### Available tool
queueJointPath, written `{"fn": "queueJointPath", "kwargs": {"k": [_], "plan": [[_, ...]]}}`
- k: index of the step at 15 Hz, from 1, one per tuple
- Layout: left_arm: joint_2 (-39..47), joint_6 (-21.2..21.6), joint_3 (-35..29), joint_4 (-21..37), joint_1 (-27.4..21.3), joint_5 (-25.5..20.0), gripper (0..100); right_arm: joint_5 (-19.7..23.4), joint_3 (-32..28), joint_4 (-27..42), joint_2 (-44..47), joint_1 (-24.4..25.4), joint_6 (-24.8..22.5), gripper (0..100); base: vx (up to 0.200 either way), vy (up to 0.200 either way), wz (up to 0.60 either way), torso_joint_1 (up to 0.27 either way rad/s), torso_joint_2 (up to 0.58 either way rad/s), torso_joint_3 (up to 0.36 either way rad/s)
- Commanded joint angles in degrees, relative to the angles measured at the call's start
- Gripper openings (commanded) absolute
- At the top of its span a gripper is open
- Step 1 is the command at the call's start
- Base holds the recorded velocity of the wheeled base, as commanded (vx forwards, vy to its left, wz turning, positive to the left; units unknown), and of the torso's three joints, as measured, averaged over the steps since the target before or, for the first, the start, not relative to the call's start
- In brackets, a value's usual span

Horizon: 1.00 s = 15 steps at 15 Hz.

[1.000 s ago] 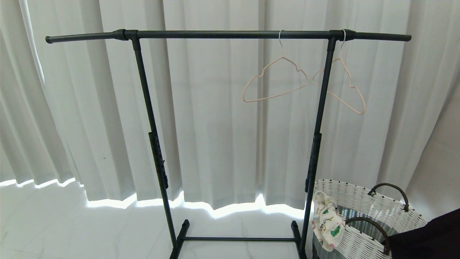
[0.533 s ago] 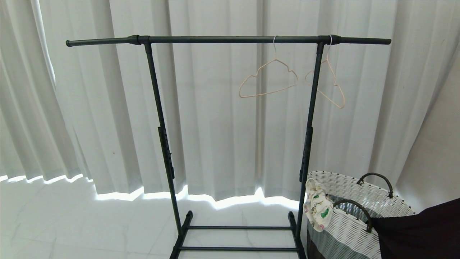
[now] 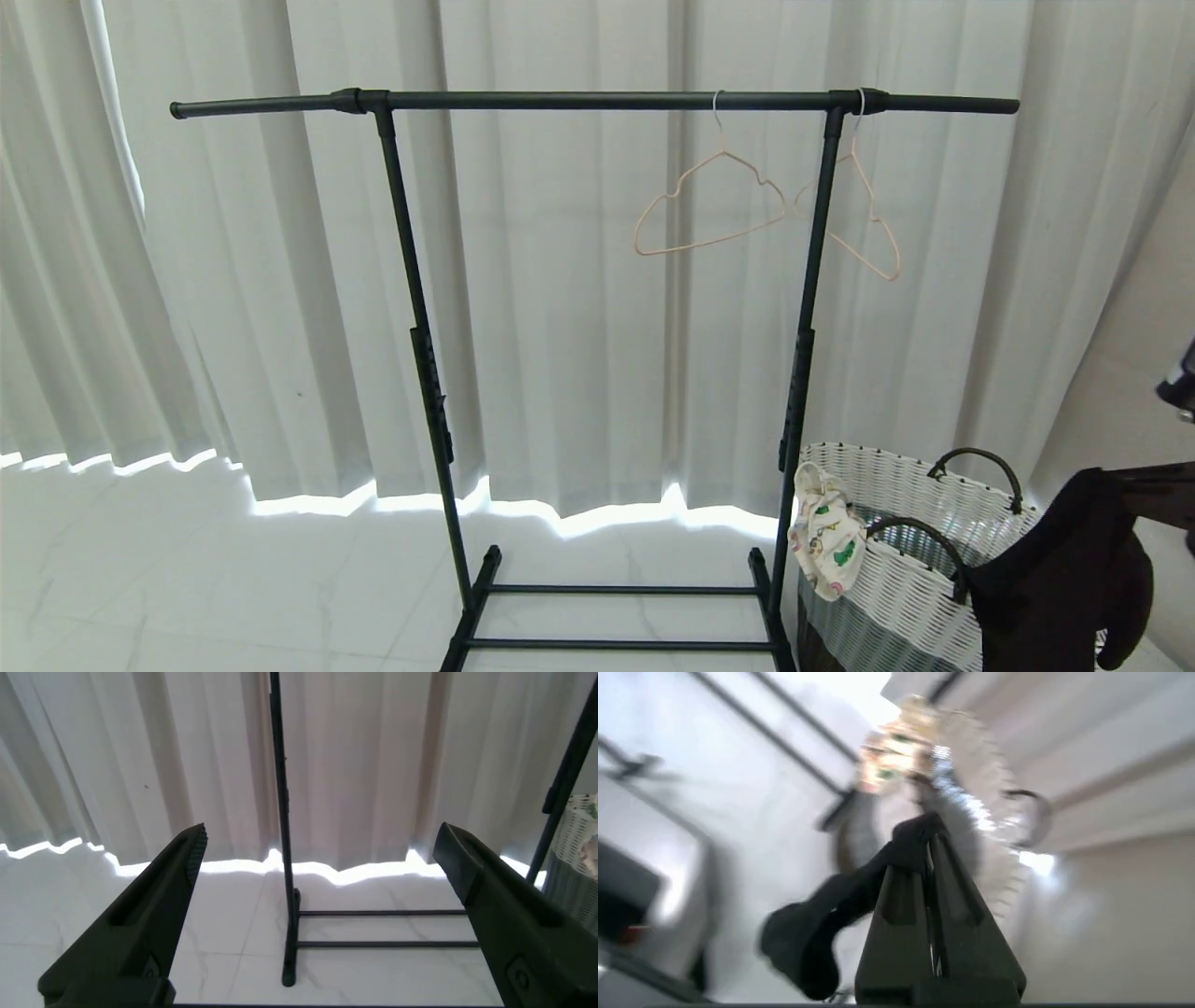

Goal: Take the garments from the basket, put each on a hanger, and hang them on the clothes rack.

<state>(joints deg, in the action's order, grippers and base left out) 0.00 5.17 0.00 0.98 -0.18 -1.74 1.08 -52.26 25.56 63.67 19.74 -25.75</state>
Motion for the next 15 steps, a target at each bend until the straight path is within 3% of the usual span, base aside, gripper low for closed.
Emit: {"fn": "queueJointPath", "kwargs": {"k": [1, 4, 5, 7, 8, 10, 12, 15], "plan": [[0.0, -0.1, 0.0, 0.1, -0.2, 0.0, 100, -0.6, -1.9, -0.1, 7.8, 6.8, 5.3, 0, 0.0, 0.0, 0.0, 0.0, 0.0, 0.0], [0.0, 0.2, -0.9, -0.4, -0.2, -2.4, 100, -0.5, -2.1, -0.2, 9.5, 13.5, 13.1, 0, 0.0, 0.0, 0.0, 0.0, 0.0, 0.0], [2.3, -0.2, -7.1, 0.0, -0.6, -6.9, 100, -0.6, -1.9, -0.1, 9.3, 16.1, 15.0, 0, 0.0, 0.0, 0.0, 0.0, 0.0, 0.0], [15.6, -4.2, -20.0, -0.4, -1.3, -9.5, 100, -1.2, -2.0, -0.1, 9.4, 19.0, 17.3, 0, 0.0, 0.0, 0.0, 0.0, 0.0, 0.0], [23.0, -5.1, -25.1, -0.4, -1.4, -10.4, 100, -1.3, -2.2, -0.3, 9.6, 19.6, 17.3, 0, 0.0, 0.0, 0.0, 0.0, 0.0, 0.0], [36.6, -5.1, -34.1, -0.4, -2.9, -16.6, 100, -1.3, -3.5, -0.9, 10.4, 20.1, 17.0, 0, 0.0, 0.0, 0.0, 0.0, 0.0, 0.0], [48.3, -5.2, -41.2, -0.4, -10.5, -17.9, 100, -1.3, -5.8, -1.2, 10.8, 20.3, 17.0, 0, 0.0, 0.0, 0.0, 0.0, 0.0, 0.0], [62.8, -6.4, -44.4, -1.6, -22.1, -12.8, 100, -1.4, -7.9, -2.4, 11.7, 21.1, 16.9, 0, 0.0, 0.0, 0.0, 0.0, 0.0, 0.0]]}}
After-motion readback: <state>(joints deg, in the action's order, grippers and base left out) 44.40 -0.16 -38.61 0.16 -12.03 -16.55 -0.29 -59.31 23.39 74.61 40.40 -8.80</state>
